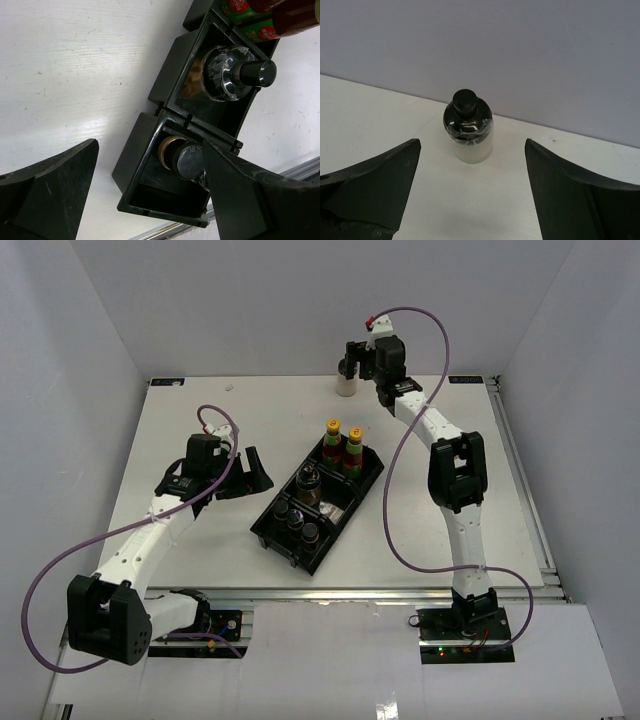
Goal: Organize the condiment bottles
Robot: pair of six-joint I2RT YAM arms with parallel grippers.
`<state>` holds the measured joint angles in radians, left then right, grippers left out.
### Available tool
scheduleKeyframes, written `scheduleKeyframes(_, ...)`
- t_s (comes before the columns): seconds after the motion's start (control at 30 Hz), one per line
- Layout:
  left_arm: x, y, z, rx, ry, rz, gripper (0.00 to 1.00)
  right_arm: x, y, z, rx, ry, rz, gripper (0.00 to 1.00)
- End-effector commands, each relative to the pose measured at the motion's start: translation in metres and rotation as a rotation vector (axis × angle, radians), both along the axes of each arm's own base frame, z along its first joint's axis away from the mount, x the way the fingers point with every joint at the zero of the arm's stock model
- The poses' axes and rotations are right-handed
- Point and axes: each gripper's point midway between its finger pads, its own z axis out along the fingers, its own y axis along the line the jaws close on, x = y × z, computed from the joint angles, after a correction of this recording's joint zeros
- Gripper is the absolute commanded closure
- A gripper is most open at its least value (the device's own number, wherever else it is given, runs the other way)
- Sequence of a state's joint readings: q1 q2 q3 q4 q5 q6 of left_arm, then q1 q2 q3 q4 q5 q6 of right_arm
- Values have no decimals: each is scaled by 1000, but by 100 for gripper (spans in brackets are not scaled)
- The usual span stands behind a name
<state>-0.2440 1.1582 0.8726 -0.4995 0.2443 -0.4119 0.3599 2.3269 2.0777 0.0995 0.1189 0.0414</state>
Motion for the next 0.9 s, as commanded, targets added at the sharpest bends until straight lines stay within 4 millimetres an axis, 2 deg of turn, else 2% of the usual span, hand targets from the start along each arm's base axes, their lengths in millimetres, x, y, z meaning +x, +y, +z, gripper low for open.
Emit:
scheduleKeyframes(0.0,13,2,9,6,-40,13,5,27,19,22,74,-192,47,9)
scheduleKeyframes(0.3,15,2,13,17,-43,8,5,54,21,-5,146,-259,45,9)
scheduleKeyframes(0.53,17,2,12,24,-44,3,5,63,25,-20,176,-287,63,10)
scheduleKeyframes(0.7,17,1,13,19,-49,-7,5,68,23,-26,182,-299,65,12)
scheduleKeyframes(0.87,17,2,14,26,-56,-7,5,73,22,-25,196,-329,67,20)
